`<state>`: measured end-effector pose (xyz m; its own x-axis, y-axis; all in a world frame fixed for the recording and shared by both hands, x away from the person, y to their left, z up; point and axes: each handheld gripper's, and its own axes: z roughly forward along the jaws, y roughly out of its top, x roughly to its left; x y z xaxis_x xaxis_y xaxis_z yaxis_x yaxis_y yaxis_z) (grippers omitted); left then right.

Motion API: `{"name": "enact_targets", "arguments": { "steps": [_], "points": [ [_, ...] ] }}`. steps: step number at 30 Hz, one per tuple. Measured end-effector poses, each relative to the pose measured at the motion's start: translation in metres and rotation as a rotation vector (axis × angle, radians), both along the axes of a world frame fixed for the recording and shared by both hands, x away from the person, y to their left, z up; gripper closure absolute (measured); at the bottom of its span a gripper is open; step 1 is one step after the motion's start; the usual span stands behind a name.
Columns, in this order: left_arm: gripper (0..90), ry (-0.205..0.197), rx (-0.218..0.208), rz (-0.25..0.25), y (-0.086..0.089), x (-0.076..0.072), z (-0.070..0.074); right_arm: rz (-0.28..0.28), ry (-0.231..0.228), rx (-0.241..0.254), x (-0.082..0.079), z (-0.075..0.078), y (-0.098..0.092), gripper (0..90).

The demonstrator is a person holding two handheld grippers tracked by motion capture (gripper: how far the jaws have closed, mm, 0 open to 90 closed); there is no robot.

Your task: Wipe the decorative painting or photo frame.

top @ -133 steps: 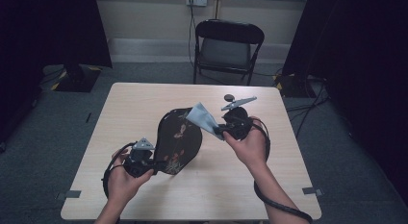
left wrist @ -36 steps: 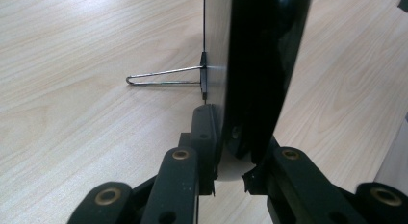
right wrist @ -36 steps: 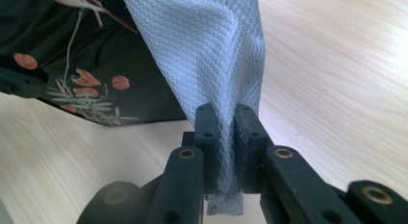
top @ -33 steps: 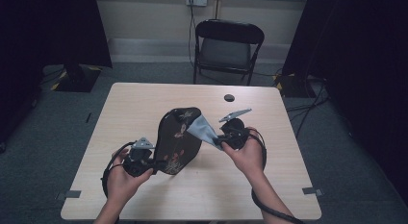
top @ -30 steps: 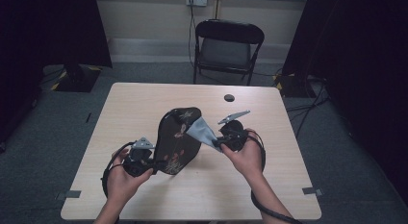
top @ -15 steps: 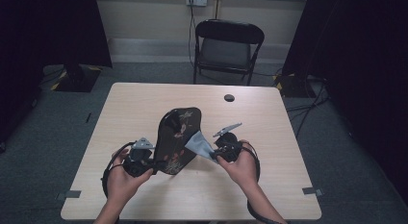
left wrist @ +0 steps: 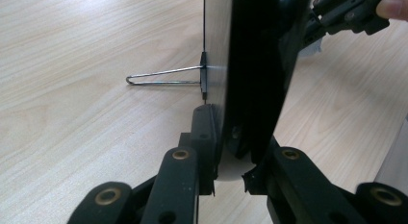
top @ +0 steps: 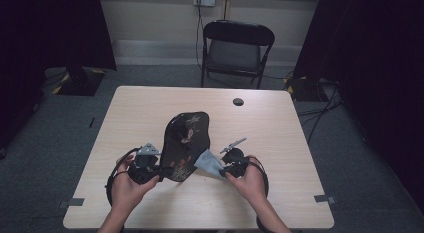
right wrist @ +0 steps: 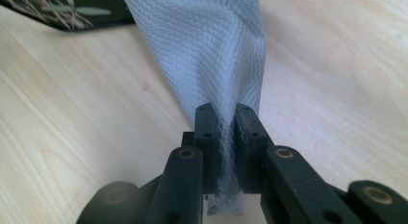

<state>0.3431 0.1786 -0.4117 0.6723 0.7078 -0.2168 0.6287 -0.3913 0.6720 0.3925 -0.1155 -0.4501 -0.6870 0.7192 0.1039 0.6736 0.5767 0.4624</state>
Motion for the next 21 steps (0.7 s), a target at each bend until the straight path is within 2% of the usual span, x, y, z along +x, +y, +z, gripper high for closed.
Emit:
{"name": "enact_targets", "arguments": {
  "steps": [6, 11, 16, 21],
  "points": [
    [78.6, 0.000, 0.000, 0.002, 0.000, 0.000, 0.000, 0.011, 0.012, -0.016, -0.004, -0.006, -0.003, 82.2],
    [78.7, 0.001, -0.001, 0.003, 0.000, 0.000, 0.000, 0.016, 0.007, -0.019, -0.007, -0.004, -0.009, 82.1],
    [78.6, 0.001, 0.000, 0.004, 0.000, 0.000, 0.000, 0.008, -0.019, 0.003, -0.007, 0.013, -0.017, 82.1],
    [78.6, 0.001, 0.001, 0.005, 0.000, -0.001, 0.000, 0.015, -0.063, 0.007, -0.007, 0.043, -0.022, 82.1]
  ]
}}
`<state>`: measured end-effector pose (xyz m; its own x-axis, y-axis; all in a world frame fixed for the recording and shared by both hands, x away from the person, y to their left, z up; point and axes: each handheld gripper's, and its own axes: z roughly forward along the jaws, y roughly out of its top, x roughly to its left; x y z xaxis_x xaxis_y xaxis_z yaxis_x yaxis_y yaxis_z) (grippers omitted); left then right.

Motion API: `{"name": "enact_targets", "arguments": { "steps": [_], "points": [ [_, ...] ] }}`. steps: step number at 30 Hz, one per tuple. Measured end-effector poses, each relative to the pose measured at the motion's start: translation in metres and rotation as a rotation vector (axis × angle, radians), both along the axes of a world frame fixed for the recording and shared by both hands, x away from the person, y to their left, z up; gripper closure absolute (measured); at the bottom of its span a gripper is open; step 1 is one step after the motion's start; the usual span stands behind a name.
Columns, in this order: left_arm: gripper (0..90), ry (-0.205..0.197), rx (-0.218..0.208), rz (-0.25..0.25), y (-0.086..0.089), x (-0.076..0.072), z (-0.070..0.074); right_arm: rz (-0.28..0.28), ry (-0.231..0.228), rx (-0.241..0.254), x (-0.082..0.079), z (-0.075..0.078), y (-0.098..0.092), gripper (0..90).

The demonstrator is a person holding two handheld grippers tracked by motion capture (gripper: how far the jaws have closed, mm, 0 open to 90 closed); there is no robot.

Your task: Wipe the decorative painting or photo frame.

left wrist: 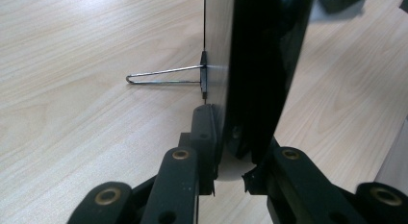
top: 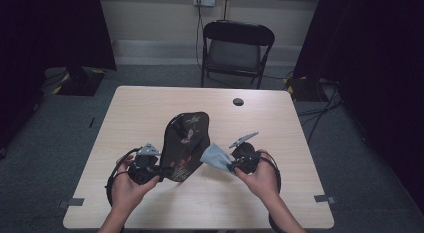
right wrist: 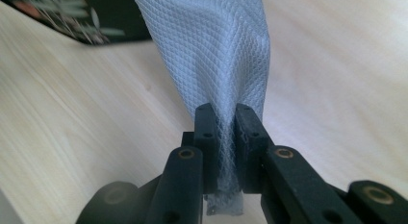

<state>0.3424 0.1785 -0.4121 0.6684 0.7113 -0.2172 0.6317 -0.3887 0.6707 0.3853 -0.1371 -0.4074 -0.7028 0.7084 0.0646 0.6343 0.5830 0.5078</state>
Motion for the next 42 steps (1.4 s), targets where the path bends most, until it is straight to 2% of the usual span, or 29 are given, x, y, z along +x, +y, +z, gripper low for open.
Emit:
{"name": "enact_targets", "arguments": {
  "steps": [8, 14, 18, 21, 26, 42],
  "points": [
    [78.6, 0.002, -0.001, 0.001, 0.000, 0.000, 0.000, 0.010, -0.055, 0.047, 0.005, 0.051, -0.001, 82.1],
    [78.6, 0.002, 0.001, 0.000, 0.000, 0.000, 0.000, 0.032, -0.107, 0.060, 0.008, 0.090, 0.007, 82.2],
    [78.6, -0.001, 0.004, -0.003, 0.000, 0.000, 0.000, 0.034, -0.141, 0.113, 0.011, 0.117, 0.012, 82.2],
    [78.6, -0.001, 0.004, -0.003, 0.000, 0.000, 0.000, 0.037, -0.157, 0.125, 0.014, 0.127, 0.020, 82.1],
    [78.6, 0.002, 0.000, -0.002, 0.000, 0.000, 0.000, 0.036, -0.157, 0.082, 0.019, 0.125, 0.033, 82.1],
    [78.6, 0.003, 0.000, -0.001, 0.000, 0.000, 0.000, 0.021, -0.091, 0.080, 0.020, 0.082, 0.031, 82.1]
  ]
}}
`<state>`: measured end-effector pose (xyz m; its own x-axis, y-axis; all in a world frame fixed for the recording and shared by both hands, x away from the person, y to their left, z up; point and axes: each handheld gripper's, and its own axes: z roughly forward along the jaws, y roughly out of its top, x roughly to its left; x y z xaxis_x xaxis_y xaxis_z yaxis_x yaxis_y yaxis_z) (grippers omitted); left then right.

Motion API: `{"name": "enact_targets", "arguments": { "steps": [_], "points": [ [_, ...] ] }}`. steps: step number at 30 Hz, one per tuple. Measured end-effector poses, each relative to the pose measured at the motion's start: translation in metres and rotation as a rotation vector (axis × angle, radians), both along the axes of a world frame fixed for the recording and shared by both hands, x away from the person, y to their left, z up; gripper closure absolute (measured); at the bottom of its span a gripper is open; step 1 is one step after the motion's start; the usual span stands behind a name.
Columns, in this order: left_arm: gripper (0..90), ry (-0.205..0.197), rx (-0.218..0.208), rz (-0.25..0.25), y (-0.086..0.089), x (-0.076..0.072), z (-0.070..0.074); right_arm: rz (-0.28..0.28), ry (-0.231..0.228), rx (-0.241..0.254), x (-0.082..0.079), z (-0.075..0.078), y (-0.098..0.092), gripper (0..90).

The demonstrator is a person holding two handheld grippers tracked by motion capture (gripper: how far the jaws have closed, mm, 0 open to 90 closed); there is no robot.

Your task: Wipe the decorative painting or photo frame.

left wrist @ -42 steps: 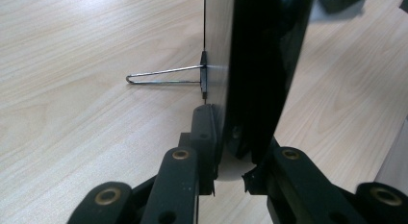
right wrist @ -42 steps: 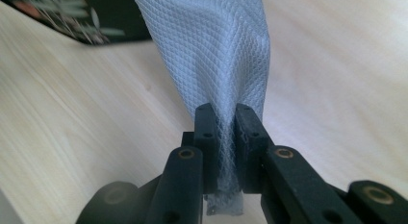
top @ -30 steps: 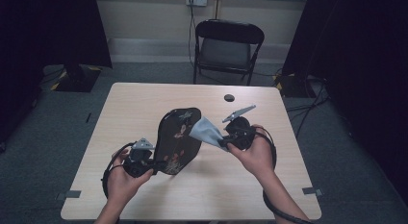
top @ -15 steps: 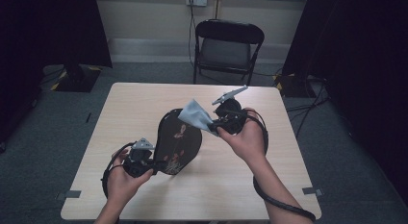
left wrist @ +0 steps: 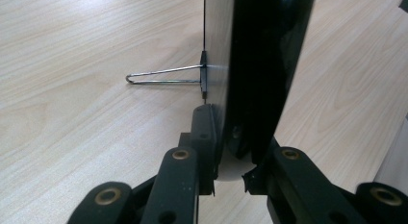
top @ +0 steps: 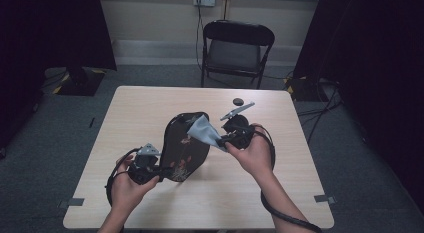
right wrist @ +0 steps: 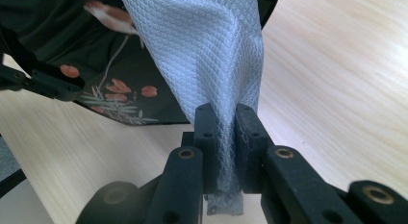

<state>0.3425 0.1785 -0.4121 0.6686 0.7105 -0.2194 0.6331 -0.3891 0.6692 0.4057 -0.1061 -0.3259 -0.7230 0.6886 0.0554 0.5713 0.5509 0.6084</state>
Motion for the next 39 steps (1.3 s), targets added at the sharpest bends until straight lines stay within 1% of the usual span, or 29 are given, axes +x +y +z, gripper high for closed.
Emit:
{"name": "enact_targets", "arguments": {
  "steps": [3, 13, 17, 22, 27, 32, 37, 39],
  "points": [
    [78.6, -0.001, 0.001, -0.001, 0.000, 0.000, 0.000, -0.001, 0.008, -0.009, -0.001, -0.009, -0.001, 82.1],
    [78.6, -0.001, 0.001, -0.001, 0.000, 0.000, 0.000, -0.005, 0.070, -0.009, -0.005, -0.046, -0.001, 82.0],
    [78.6, -0.001, 0.001, -0.001, 0.000, 0.000, 0.000, -0.003, 0.094, -0.022, -0.007, -0.061, 0.001, 82.0],
    [78.6, 0.000, 0.000, 0.000, 0.000, 0.000, 0.000, 0.001, 0.124, -0.027, -0.010, -0.079, 0.002, 82.1],
    [78.6, -0.001, 0.001, -0.002, 0.000, 0.000, 0.000, 0.001, 0.147, -0.050, -0.013, -0.096, 0.004, 82.0],
    [78.6, -0.001, 0.001, 0.000, 0.000, 0.000, 0.000, 0.003, 0.182, -0.074, -0.016, -0.117, 0.007, 82.0],
    [78.5, 0.001, -0.003, 0.003, 0.000, -0.001, 0.000, 0.007, 0.200, -0.098, -0.018, -0.132, 0.007, 82.0],
    [78.6, 0.001, -0.003, 0.004, 0.000, -0.001, 0.000, 0.004, 0.207, -0.096, -0.019, -0.134, 0.006, 82.0]
  ]
}}
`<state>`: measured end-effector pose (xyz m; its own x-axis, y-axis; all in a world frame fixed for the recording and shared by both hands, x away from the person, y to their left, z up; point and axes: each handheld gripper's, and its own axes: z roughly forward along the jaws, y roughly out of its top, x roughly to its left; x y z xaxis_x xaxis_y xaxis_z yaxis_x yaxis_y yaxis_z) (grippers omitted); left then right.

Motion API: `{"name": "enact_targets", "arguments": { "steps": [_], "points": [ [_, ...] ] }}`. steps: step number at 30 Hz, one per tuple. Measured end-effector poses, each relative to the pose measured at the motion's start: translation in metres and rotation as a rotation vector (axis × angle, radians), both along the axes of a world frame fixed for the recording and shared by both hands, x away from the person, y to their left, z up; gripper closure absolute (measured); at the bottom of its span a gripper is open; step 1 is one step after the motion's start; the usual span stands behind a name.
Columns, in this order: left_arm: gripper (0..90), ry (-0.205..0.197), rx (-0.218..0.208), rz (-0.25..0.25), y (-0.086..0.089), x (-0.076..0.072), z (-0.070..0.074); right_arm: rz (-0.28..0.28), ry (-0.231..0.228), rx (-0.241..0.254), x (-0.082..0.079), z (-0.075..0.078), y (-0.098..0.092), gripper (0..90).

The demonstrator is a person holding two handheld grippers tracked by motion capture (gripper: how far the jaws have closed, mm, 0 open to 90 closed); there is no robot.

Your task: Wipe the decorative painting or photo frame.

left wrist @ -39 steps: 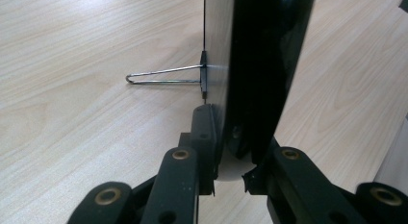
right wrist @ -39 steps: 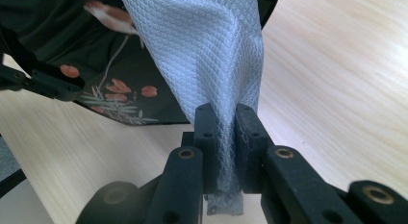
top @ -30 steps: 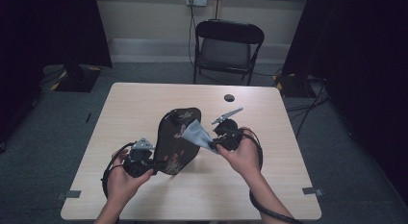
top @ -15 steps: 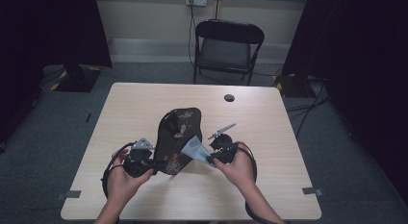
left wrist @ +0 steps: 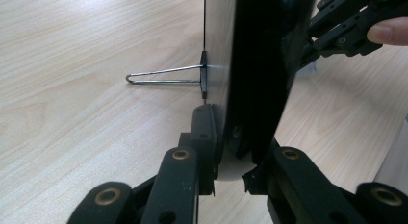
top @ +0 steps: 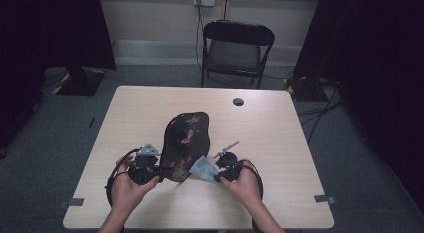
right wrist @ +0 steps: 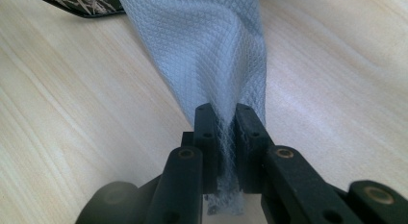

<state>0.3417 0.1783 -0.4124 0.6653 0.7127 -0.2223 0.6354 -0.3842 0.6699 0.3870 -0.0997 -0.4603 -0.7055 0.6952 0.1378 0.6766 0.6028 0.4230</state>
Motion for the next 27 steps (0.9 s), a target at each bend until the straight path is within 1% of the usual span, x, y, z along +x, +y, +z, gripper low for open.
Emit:
{"name": "enact_targets", "arguments": {
  "steps": [2, 7, 10, 13, 17, 19, 21, 22, 26, 27],
  "points": [
    [78.5, 0.000, 0.002, -0.001, 0.000, 0.000, 0.000, -0.004, -0.001, 0.009, -0.001, -0.001, -0.001, 82.0],
    [78.5, 0.004, -0.001, -0.002, 0.001, 0.001, 0.000, -0.003, -0.002, 0.008, -0.001, 0.001, -0.003, 81.9],
    [78.5, 0.005, -0.001, -0.002, 0.001, 0.001, 0.000, 0.003, -0.007, 0.008, -0.002, 0.006, -0.005, 82.0],
    [78.5, 0.006, -0.003, 0.001, 0.001, 0.001, 0.000, 0.002, -0.018, 0.016, -0.002, 0.015, -0.007, 81.9],
    [78.5, 0.005, -0.005, 0.000, 0.001, 0.001, 0.000, 0.005, -0.044, 0.036, -0.002, 0.034, -0.011, 82.0],
    [78.5, -0.002, -0.004, 0.005, 0.000, 0.000, 0.000, 0.011, -0.056, 0.043, -0.001, 0.045, -0.011, 82.0],
    [78.5, -0.003, -0.001, 0.003, 0.000, 0.000, 0.000, 0.014, -0.069, 0.052, -0.001, 0.057, -0.012, 81.9],
    [78.5, 0.003, 0.001, -0.004, 0.001, 0.001, 0.000, 0.016, -0.072, 0.063, -0.001, 0.063, -0.013, 81.9],
    [78.5, 0.004, 0.001, -0.001, 0.000, 0.000, 0.000, 0.020, -0.096, 0.085, 0.001, 0.087, -0.016, 81.9],
    [78.6, -0.002, -0.001, 0.006, 0.000, 0.000, 0.000, 0.021, -0.099, 0.087, 0.002, 0.092, -0.016, 81.9]
  ]
}}
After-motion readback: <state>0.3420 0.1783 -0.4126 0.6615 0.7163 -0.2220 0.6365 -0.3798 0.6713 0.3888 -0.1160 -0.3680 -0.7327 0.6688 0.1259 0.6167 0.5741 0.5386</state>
